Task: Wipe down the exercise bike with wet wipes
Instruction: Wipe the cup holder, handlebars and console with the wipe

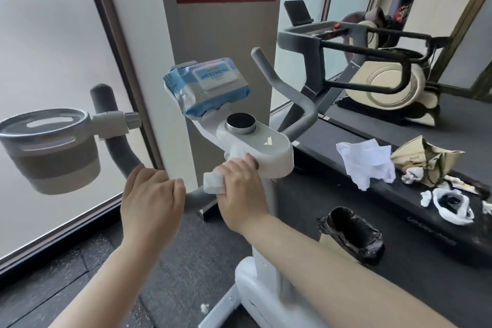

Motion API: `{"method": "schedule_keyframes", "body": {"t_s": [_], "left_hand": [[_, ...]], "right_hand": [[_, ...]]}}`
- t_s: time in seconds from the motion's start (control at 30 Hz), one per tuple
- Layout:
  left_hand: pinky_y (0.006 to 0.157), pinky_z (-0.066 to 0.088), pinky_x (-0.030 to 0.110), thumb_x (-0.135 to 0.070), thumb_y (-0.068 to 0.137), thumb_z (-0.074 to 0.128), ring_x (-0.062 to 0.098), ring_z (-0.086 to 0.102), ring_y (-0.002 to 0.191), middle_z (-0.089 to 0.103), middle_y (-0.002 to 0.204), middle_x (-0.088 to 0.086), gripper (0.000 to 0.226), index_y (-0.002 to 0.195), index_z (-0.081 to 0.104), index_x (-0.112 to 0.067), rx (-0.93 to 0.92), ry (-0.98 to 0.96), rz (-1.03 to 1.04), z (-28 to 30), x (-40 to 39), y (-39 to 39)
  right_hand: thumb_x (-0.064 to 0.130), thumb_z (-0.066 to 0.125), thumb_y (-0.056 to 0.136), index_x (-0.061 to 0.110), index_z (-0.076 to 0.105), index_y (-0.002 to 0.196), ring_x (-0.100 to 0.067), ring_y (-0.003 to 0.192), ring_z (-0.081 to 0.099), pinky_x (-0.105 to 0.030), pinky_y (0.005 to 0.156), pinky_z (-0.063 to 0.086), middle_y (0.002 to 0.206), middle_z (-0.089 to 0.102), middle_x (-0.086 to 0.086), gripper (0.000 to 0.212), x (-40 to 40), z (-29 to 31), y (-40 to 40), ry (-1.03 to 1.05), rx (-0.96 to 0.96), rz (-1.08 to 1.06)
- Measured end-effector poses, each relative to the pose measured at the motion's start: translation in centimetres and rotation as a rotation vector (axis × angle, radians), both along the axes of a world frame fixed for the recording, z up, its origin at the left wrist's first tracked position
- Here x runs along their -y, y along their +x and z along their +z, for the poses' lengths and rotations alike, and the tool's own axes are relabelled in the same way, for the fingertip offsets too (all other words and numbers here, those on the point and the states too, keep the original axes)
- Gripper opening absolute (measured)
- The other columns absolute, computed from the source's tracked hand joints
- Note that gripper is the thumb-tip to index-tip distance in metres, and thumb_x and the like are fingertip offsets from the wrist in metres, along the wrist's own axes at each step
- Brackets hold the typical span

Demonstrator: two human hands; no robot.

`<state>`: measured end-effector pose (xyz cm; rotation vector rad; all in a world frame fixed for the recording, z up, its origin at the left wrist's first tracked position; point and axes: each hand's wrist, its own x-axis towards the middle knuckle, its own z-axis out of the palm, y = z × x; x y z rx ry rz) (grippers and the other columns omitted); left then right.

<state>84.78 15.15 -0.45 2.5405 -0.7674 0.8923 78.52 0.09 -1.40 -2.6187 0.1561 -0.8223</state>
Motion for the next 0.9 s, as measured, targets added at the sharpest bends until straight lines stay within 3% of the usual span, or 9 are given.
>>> {"method": "schedule_keyframes", "body": {"t_s": [0.13,0.23,0.3,0.4,0.47,0.6,0.7,0.8,0.9], "left_hand": [[0.095,0.038,0.044,-0.023,0.092,0.036,0.03,0.05,0.075,0.051,0.057,0.002,0.048,0.054,0.059,-0.005,-0.009,0.029,-0.004,0.0,-0.2,0.2],[0.094,0.036,0.044,-0.023,0.091,0.036,0.032,0.049,0.079,0.057,0.062,0.006,0.047,0.056,0.061,-0.004,-0.015,0.055,-0.029,0.1,-0.3,0.1],[0.096,0.035,0.045,-0.022,0.091,0.036,0.034,0.049,0.081,0.058,0.063,0.01,0.047,0.057,0.06,-0.001,-0.006,0.021,-0.031,0.0,-0.2,0.1],[0.1,0.032,0.044,-0.024,0.092,0.034,0.035,0.049,0.082,0.059,0.065,0.014,0.05,0.059,0.06,0.002,0.011,-0.015,0.004,-0.5,-0.1,0.3],[0.101,0.031,0.044,-0.023,0.094,0.034,0.036,0.048,0.082,0.059,0.065,0.015,0.051,0.06,0.061,0.004,0.04,-0.008,0.003,-0.8,-0.2,0.4],[0.1,0.029,0.042,-0.022,0.096,0.036,0.036,0.048,0.081,0.06,0.066,0.014,0.05,0.06,0.062,0.002,0.074,0.011,-0.015,-1.0,-0.4,0.9],[0.097,0.031,0.044,-0.018,0.095,0.038,0.034,0.047,0.077,0.058,0.062,0.013,0.048,0.056,0.059,0.001,0.103,-0.011,-0.017,-0.9,-0.4,0.9],[0.096,0.033,0.044,-0.014,0.092,0.043,0.034,0.048,0.075,0.056,0.06,0.011,0.044,0.053,0.058,0.0,0.091,-0.051,0.003,-1.1,-0.3,0.6],[0.091,0.035,0.043,-0.015,0.091,0.043,0.032,0.049,0.072,0.053,0.057,0.005,0.044,0.051,0.057,-0.003,0.07,-0.041,0.014,-0.6,-0.2,0.6]], "right_hand": [[0.01,0.049,0.075,0.012,0.065,0.105,-0.028,0.1,0.057,-0.039,0.119,0.006,0.095,0.066,-0.006,0.034,-0.4,0.4,0.1,-0.137,-0.049,0.246],[0.012,0.039,0.081,0.017,0.057,0.125,-0.021,0.128,0.045,-0.04,0.12,-0.007,0.12,0.062,0.0,0.048,5.4,2.2,0.8,-0.305,-0.257,0.176],[0.019,0.032,0.083,0.018,0.056,0.125,-0.015,0.127,0.046,-0.036,0.119,-0.013,0.122,0.06,0.003,0.048,7.2,2.6,0.9,-0.359,-0.299,0.138],[0.023,0.03,0.079,0.015,0.061,0.116,-0.021,0.117,0.051,-0.041,0.119,-0.002,0.111,0.063,-0.001,0.048,4.5,1.9,0.8,-0.287,-0.227,0.076],[0.018,0.036,0.074,0.012,0.064,0.112,-0.027,0.111,0.054,-0.041,0.117,0.004,0.105,0.065,-0.005,0.048,1.9,0.4,0.3,-0.211,-0.107,0.171],[0.01,0.038,0.074,0.013,0.061,0.12,-0.024,0.114,0.054,-0.034,0.117,-0.008,0.109,0.065,-0.004,0.052,3.3,0.2,0.2,-0.291,-0.113,0.285],[0.012,0.04,0.079,0.014,0.064,0.111,-0.021,0.109,0.058,-0.04,0.119,-0.002,0.104,0.066,0.0,0.04,6.1,1.0,1.1,-0.306,-0.159,0.149],[0.017,0.037,0.081,0.01,0.066,0.094,-0.026,0.098,0.059,-0.049,0.116,0.016,0.092,0.066,-0.004,0.032,2.6,0.4,0.7,-0.125,-0.031,-0.026],[0.018,0.041,0.076,0.01,0.063,0.106,-0.029,0.115,0.051,-0.047,0.118,0.014,0.107,0.063,-0.008,0.038,-2.2,-1.5,-0.8,-0.05,0.042,0.152]]}}
